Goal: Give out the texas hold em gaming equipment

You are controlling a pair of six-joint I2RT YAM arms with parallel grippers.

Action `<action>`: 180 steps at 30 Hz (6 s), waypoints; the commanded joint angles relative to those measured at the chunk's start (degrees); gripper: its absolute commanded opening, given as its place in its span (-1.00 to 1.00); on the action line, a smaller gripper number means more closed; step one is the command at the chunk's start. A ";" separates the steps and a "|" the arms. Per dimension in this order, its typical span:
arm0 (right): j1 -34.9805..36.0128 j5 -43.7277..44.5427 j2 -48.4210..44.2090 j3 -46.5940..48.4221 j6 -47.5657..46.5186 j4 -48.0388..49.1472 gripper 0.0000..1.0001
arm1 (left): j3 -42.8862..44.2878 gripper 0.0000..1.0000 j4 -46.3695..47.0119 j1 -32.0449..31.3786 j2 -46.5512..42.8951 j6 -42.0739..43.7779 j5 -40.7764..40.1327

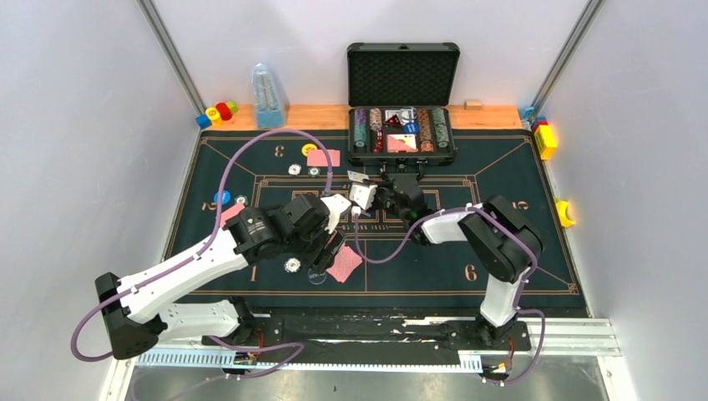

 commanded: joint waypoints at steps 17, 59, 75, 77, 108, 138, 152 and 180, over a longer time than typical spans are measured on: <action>9.63 5.71 14.04 -0.10 -15.34 12.31 -1.00 | 0.21 -1.00 1.59 0.11 -1.32 -0.44 -1.63; 15.20 -0.07 11.06 2.35 -10.29 -9.69 0.12 | 0.17 -1.00 1.63 0.11 -1.79 -0.53 -1.87; 15.03 -2.61 5.80 0.32 -10.79 -9.48 0.53 | 0.26 -1.00 1.49 0.12 -1.83 -0.45 -2.32; 14.39 -1.78 4.17 0.57 -9.35 -8.96 0.55 | 0.30 -1.00 1.42 0.11 -1.77 -0.44 -2.24; -13.37 15.17 -23.36 19.18 62.60 -30.99 0.89 | 0.57 -1.00 1.66 0.16 -1.31 0.12 -1.97; 5.98 26.64 17.55 36.67 75.94 -62.72 0.86 | 0.30 -1.00 1.85 0.11 -3.34 0.46 -1.15; 7.69 29.43 12.42 28.48 75.81 -64.07 0.65 | 0.31 -1.00 1.89 0.11 -3.30 0.62 -0.99; -17.18 38.58 -2.67 10.56 88.32 -64.97 0.14 | 0.29 -1.00 1.83 0.11 -3.19 0.49 -1.27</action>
